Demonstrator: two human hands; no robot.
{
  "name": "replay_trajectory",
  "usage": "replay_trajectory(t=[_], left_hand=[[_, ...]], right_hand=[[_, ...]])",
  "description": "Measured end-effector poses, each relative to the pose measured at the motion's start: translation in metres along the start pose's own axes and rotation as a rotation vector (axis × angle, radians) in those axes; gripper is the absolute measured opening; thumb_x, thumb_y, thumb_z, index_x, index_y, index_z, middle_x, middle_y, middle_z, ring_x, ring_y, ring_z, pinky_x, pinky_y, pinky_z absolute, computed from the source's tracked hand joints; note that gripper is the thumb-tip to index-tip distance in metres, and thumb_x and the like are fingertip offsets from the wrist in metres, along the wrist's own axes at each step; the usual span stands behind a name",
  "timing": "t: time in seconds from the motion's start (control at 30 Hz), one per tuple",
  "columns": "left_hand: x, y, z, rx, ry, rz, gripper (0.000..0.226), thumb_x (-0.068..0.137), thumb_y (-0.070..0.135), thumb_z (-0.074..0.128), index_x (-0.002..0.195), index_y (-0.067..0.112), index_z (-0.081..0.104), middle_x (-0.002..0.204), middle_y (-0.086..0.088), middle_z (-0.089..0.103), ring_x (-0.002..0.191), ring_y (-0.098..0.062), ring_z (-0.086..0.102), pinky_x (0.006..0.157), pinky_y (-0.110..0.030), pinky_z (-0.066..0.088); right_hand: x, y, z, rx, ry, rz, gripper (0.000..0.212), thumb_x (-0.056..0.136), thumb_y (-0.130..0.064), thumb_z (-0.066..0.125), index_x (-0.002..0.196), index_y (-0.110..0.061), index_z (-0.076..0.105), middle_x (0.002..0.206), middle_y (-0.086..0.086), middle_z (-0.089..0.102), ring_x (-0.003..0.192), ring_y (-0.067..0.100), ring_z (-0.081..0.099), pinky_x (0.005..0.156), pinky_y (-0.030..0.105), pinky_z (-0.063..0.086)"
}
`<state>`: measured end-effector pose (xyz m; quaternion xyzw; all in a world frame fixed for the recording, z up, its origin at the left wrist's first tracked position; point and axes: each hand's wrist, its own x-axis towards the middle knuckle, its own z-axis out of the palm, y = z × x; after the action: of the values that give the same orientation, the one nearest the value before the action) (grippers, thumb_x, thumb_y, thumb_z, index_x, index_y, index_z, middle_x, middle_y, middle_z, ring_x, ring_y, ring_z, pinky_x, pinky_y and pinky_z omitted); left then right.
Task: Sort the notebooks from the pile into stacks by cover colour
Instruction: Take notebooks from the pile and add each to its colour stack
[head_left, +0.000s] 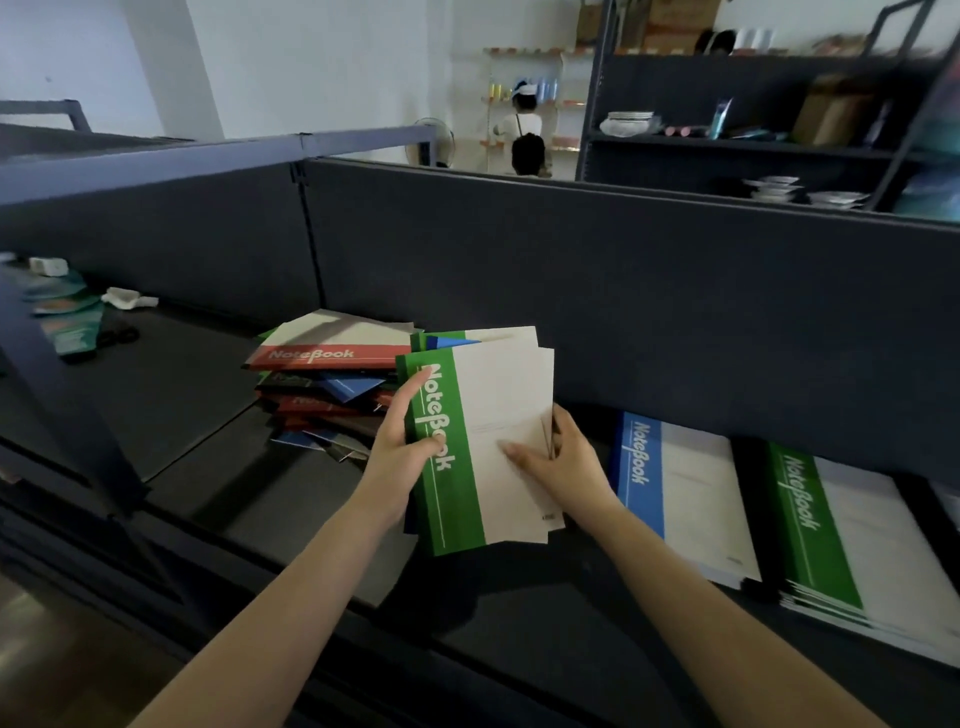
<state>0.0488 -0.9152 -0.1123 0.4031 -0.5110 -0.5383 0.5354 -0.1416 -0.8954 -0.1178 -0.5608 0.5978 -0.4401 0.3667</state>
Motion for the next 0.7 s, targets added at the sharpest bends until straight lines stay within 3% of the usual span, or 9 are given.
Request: replay_trajectory(t=[0.37, 0.47, 0.57, 0.7], left_hand=[[0.013, -0.016, 0.104, -0.028, -0.218, -0.006, 0.067, 0.084, -0.015, 0.053, 0.129, 0.033, 0.048, 0.118, 0.002, 0.063, 0.096, -0.005, 0.065, 0.072, -0.022, 0.053], [0.010, -0.022, 0.134, -0.053, -0.300, -0.033, 0.063, 0.086, -0.013, 0.053, 0.126, 0.036, 0.048, 0.115, -0.001, 0.064, 0.096, -0.007, 0.065, 0.072, -0.020, 0.052], [0.007, -0.030, 0.162, -0.084, -0.396, -0.055, 0.062, 0.089, -0.012, 0.051, 0.128, 0.036, 0.047, 0.118, -0.003, 0.063, 0.100, -0.011, 0.065, 0.074, -0.023, 0.053], [0.000, -0.037, 0.198, -0.097, -0.504, -0.054, 0.062, 0.090, -0.012, 0.051, 0.129, 0.035, 0.045, 0.126, -0.003, 0.059, 0.110, -0.013, 0.061, 0.079, -0.026, 0.055]], right_hand=[[-0.039, 0.022, -0.084, 0.127, 0.421, 0.036, 0.032, 0.089, -0.022, 0.067, 0.108, -0.024, 0.041, 0.098, -0.007, 0.064, 0.079, 0.003, 0.062, 0.054, 0.013, 0.048], [-0.054, 0.030, -0.110, 0.079, 0.558, 0.029, 0.025, 0.089, -0.024, 0.066, 0.107, -0.025, 0.048, 0.100, -0.009, 0.065, 0.083, 0.005, 0.063, 0.062, 0.018, 0.053], [-0.070, 0.039, -0.137, 0.048, 0.657, 0.047, 0.011, 0.090, -0.025, 0.064, 0.095, -0.028, 0.055, 0.095, -0.010, 0.067, 0.090, 0.011, 0.065, 0.075, 0.029, 0.055], [-0.093, 0.046, -0.167, 0.039, 0.776, 0.076, 0.010, 0.091, -0.024, 0.064, 0.087, -0.032, 0.061, 0.084, -0.012, 0.068, 0.079, 0.012, 0.066, 0.070, 0.030, 0.056]])
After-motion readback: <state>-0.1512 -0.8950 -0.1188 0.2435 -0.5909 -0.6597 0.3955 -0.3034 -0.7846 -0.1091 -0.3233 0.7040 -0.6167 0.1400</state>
